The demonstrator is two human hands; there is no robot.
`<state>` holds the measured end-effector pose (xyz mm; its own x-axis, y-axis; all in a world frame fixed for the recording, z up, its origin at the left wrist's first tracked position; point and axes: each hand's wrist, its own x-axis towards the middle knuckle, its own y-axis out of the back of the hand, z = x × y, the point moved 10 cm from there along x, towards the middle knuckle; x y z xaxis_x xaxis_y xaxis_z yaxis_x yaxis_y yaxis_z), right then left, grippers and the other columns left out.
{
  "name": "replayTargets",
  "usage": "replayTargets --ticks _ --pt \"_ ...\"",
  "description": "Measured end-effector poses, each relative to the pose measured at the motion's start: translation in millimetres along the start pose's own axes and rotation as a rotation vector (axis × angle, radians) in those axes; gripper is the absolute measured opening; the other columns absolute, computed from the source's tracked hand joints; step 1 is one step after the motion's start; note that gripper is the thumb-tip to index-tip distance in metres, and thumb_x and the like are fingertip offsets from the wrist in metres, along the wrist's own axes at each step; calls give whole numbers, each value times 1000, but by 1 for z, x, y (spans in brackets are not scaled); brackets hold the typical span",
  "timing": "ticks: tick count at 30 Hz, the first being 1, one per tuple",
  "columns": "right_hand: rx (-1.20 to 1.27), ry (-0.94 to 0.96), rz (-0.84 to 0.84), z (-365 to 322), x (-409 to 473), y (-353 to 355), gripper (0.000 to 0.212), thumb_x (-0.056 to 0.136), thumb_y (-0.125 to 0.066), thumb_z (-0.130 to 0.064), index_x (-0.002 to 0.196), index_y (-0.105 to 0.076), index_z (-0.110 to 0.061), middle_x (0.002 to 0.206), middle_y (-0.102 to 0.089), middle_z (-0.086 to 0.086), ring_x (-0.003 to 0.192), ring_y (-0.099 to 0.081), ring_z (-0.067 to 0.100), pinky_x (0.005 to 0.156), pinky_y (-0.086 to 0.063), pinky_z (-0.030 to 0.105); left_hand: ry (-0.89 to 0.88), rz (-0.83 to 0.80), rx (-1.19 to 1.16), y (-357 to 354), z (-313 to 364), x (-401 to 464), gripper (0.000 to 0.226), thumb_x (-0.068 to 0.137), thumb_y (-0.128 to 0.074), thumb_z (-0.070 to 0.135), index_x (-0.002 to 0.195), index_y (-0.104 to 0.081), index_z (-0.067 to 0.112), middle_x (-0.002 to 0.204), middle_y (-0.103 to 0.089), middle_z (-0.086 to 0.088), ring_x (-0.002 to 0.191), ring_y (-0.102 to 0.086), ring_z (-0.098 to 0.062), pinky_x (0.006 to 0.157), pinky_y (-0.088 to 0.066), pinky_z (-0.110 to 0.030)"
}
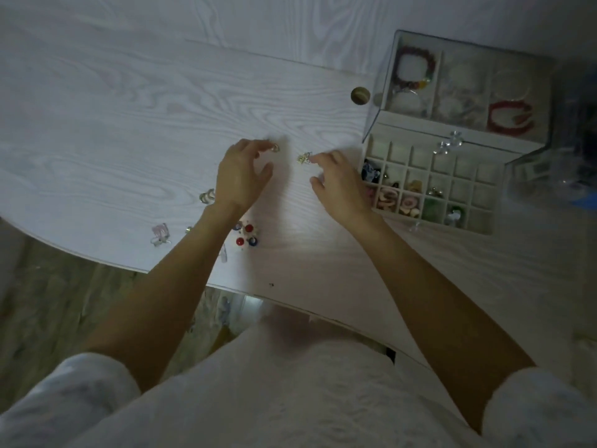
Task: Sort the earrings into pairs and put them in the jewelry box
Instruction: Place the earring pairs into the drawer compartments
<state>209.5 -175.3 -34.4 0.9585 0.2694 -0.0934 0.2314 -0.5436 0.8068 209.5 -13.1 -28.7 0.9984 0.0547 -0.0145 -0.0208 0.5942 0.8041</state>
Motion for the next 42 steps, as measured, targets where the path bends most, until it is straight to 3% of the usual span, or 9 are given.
replayTargets --ticks 3,5,14,18,23,30,34,38,42 --pt "-89 1 3 -5 28 -12 41 89 -54 -5 129 -50 -13 126 -48 12 116 -42 28 86 -48 36 50 -90 143 -7 -15 30 48 83 -64 20 128 -51 13 130 -50 -13 116 -45 -31 95 -38 -35" --pt "-105 -5 -12 -7 39 -19 39 89 -53 -3 126 -54 -14 124 -50 12 114 -41 29 85 -48 36 46 -159 147 -14 -17 44 50 83 -64 22 130 -50 14 132 -48 -14 119 -44 -31 97 -36 -34" --pt "-177 35 15 -9 44 -21 18 88 -52 0 94 -69 0 96 -62 16 91 -55 29 71 -43 34 -189 -293 144 -19 8 57 19 82 -66 16 100 -72 11 108 -64 -10 94 -61 -26 81 -41 -24" --pt "-26 -125 86 1 39 -13 12 87 -54 -2 90 -65 -1 93 -59 16 82 -55 27 69 -40 29 -232 -343 149 -22 17 57 15 82 -67 17 93 -73 8 98 -67 -13 88 -62 -28 82 -48 -33" --pt "36 -162 74 1 27 -21 9 84 -56 3 88 -63 -1 94 -57 18 84 -54 29 68 -36 27 -236 -394 186 -30 23 55 16 82 -67 23 91 -70 10 93 -68 -13 87 -62 -29 82 -49 -39" --pt "61 -172 115 5 13 -22 10 81 -54 6 83 -62 0 88 -56 19 78 -52 30 63 -35 30 -183 -317 139 -39 27 39 25 82 -64 14 106 -67 10 106 -62 -15 90 -60 -29 78 -44 -31" --pt "30 -105 132 -1 12 -20 14 75 -54 13 79 -59 1 84 -54 20 73 -52 32 60 -41 37 -156 -267 114 -39 30 40 14 82 -64 12 94 -70 7 98 -64 -14 86 -62 -28 76 -47 -32" --pt "-3 -30 150 -5 7 -23 22 68 -56 21 75 -59 0 83 -55 20 71 -52 31 55 -41 34 -132 -241 103 -40 29 36 12 81 -64 11 91 -69 6 94 -66 -16 85 -62 -30 77 -49 -38" --pt "-38 -16 104 -4 9 -24 28 66 -54 24 76 -60 0 79 -58 17 72 -53 31 56 -35 30 -85 -275 73 -41 25 41 12 81 -65 11 91 -67 6 93 -69 -13 87 -63 -26 77 -48 -31"
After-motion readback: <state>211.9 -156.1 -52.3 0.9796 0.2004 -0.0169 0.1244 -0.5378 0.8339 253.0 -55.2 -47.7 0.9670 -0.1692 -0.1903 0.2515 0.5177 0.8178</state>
